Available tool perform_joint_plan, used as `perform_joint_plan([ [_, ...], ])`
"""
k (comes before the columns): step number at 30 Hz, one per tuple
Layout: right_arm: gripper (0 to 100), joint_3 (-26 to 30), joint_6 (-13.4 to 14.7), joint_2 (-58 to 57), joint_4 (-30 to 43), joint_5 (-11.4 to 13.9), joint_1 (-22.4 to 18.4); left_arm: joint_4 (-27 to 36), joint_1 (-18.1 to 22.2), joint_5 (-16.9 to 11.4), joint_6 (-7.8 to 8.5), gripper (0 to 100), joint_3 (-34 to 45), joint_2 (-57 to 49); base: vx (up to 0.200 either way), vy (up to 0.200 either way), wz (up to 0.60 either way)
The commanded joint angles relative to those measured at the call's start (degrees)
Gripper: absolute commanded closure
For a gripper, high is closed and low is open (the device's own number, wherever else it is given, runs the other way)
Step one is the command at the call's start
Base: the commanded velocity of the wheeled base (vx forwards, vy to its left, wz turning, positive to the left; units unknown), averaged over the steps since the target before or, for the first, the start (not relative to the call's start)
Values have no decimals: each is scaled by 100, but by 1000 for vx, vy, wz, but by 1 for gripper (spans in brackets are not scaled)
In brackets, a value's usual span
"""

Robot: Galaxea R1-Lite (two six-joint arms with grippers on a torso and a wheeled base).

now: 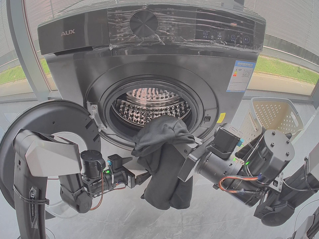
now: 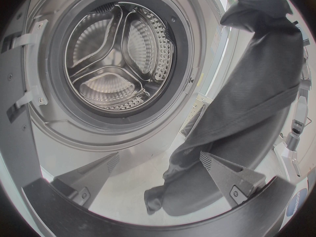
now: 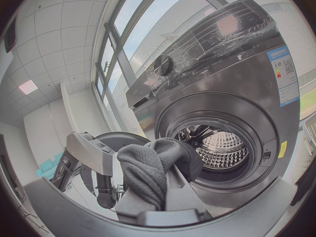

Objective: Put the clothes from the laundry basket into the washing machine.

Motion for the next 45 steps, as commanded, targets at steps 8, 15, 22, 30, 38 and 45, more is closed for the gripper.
perform_joint_plan([
  [8,100,301,-3,-324,4,5,95,-29,-262,-230,19,0,-210,337,0,0,0],
  [15,100,380,-3,-324,4,14,95,-38,-411,-555,36,0,-219,302,0,0,0],
  [22,100,380,-3,-315,-5,14,139,-38,-508,-722,115,0,-307,390,0,0,0],
  [30,100,371,-3,-298,-5,5,87,-47,-508,-713,142,100,-333,434,0,0,0],
  [38,100,459,14,-289,65,-56,-502,-56,-113,-669,133,100,229,-472,0,0,0],
  [45,100,951,58,-34,4,-74,-819,-21,151,-722,98,100,1100,-1887,0,0,0],
])
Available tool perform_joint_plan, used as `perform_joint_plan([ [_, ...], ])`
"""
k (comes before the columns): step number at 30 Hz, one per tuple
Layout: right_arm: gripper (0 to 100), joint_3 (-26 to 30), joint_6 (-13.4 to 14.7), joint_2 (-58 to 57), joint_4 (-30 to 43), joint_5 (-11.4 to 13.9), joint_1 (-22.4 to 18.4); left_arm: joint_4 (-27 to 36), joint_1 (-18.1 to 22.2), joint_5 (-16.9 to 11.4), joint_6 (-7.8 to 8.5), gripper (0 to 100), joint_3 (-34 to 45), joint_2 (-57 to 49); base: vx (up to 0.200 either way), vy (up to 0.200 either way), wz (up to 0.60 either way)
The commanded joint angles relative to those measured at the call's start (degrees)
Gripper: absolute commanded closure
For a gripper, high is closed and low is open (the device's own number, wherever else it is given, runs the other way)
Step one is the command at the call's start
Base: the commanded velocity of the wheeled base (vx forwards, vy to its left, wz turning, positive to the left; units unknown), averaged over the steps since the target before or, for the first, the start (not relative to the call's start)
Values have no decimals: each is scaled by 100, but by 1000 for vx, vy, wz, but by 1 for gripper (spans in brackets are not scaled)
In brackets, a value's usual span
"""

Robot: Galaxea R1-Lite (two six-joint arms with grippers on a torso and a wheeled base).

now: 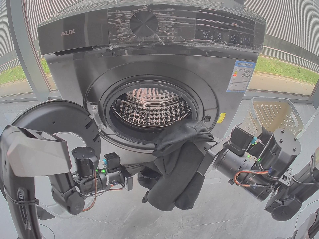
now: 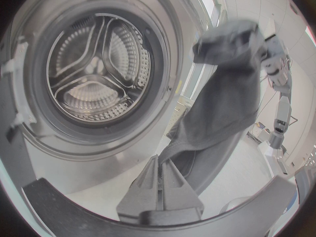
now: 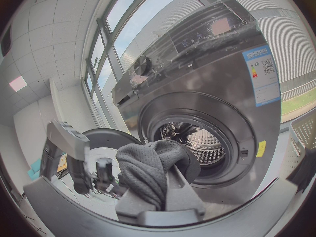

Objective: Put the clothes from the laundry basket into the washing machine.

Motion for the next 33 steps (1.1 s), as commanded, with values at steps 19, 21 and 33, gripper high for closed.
perform_joint_plan([
  [19,0,640,181,746,-21,-230,-672,-25,186,-21,-271,100,481,-2191,0,0,0],
  [21,0,693,243,869,50,-353,-769,-17,186,14,-271,100,428,-2252,0,0,0],
  [33,0,1510,286,1537,-21,-327,-1094,-8,133,164,-342,100,235,-2331,0,0,0],
])
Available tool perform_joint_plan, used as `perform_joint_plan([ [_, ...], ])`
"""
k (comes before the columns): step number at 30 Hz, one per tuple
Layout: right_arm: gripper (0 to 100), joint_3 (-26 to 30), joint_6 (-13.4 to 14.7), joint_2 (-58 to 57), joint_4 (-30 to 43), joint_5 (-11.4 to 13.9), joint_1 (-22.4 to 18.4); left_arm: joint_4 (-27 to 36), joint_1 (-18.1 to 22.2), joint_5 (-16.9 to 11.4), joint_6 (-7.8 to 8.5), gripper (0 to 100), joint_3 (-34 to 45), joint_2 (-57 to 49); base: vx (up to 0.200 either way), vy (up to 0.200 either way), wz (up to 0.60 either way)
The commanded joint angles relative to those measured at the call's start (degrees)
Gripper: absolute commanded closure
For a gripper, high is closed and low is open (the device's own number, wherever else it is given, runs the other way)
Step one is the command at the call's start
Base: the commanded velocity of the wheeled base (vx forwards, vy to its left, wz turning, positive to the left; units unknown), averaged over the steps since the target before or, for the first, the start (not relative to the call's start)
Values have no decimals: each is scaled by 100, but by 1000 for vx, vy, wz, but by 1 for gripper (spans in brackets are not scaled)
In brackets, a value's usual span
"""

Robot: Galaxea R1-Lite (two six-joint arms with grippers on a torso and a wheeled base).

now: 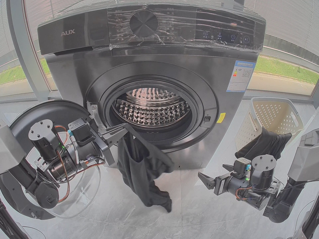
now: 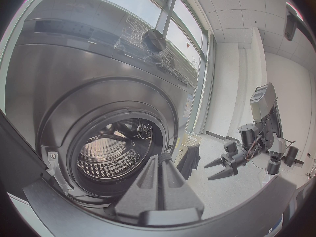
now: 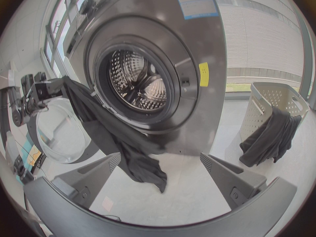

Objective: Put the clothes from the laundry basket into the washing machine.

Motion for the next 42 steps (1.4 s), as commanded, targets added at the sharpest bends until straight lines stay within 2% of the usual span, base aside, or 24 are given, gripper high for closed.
perform_joint_plan([
  [1,0,105,-5,318,-23,25,21,-8,-79,107,-1,100,-68,-17,0,0,0],
  [6,0,35,-40,318,-50,130,108,-8,-123,203,7,100,-77,0,0,0,0],
  [7,0,43,-49,327,-155,332,223,-8,-123,203,-1,100,-77,0,0,0,0],
  [10,0,35,-84,371,-436,666,407,-8,-123,203,7,100,-77,0,0,0,0],
  [16,0,-247,-128,635,-507,921,557,-8,-123,203,7,100,-77,0,0,0,0],
  [18,0,-405,-199,810,-507,1079,565,-8,-123,203,7,100,-85,0,0,0,0],
  [27,0,-765,-295,1153,-507,1141,917,-8,-246,212,-1,100,-120,18,0,0,0],
  [32,0,-1249,-357,1382,-507,1193,987,-8,-281,238,-1,100,-112,35,0,0,0],
  [37,0,-2004,-383,1891,-498,1229,996,-8,-325,309,7,100,-129,44,0,0,0],
  [42,0,-2426,-418,2278,-489,1220,996,-8,-325,300,7,100,-147,44,0,0,0],
])
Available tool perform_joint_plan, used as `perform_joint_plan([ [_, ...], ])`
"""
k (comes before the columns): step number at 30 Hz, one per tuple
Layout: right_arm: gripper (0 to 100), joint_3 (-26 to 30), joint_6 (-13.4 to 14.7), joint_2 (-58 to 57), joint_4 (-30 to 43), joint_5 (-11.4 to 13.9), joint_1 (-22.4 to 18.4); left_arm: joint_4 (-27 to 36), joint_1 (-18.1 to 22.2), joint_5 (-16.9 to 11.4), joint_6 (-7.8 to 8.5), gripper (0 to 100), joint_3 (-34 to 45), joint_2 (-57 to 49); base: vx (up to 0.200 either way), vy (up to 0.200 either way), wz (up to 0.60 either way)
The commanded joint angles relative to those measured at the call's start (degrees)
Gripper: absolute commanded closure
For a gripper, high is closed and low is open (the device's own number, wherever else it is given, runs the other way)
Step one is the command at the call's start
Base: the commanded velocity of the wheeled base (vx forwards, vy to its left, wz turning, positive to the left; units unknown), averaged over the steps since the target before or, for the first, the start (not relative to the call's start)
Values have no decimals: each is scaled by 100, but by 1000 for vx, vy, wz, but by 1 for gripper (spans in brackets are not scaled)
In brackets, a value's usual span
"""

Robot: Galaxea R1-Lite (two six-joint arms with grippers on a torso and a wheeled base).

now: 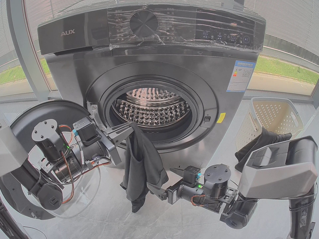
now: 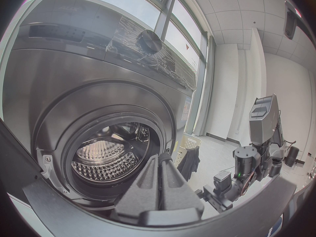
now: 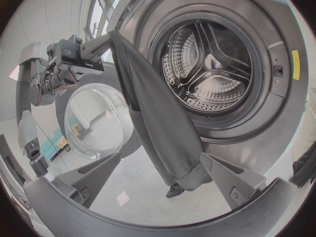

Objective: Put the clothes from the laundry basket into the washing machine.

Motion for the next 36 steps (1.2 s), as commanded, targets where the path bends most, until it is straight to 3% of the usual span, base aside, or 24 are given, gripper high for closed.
perform_joint_plan([
  [1,0,-532,-24,634,16,-3,-18,-8,-13,1,0,100,-24,18,0,0,0],
  [6,0,-1033,-200,1065,7,-20,-158,-8,-13,1,0,100,-24,10,0,0,0],
  [19,0,-1973,-209,1302,77,-152,-290,-8,-13,1,0,100,-24,18,0,0,0],
  [20,100,-1973,-209,1302,77,-179,-308,-8,-13,1,0,100,-15,18,0,0,0],
  [27,100,-1613,-200,968,-2,-187,-317,-8,49,-16,-9,100,-24,89,0,0,0],
  [34,100,-892,-200,19,-10,-205,-519,-17,137,-16,-9,100,-24,98,0,0,0],
  [36,100,-400,-209,-517,-2,-205,-615,-8,295,-60,-18,100,-33,89,0,0,0],
])
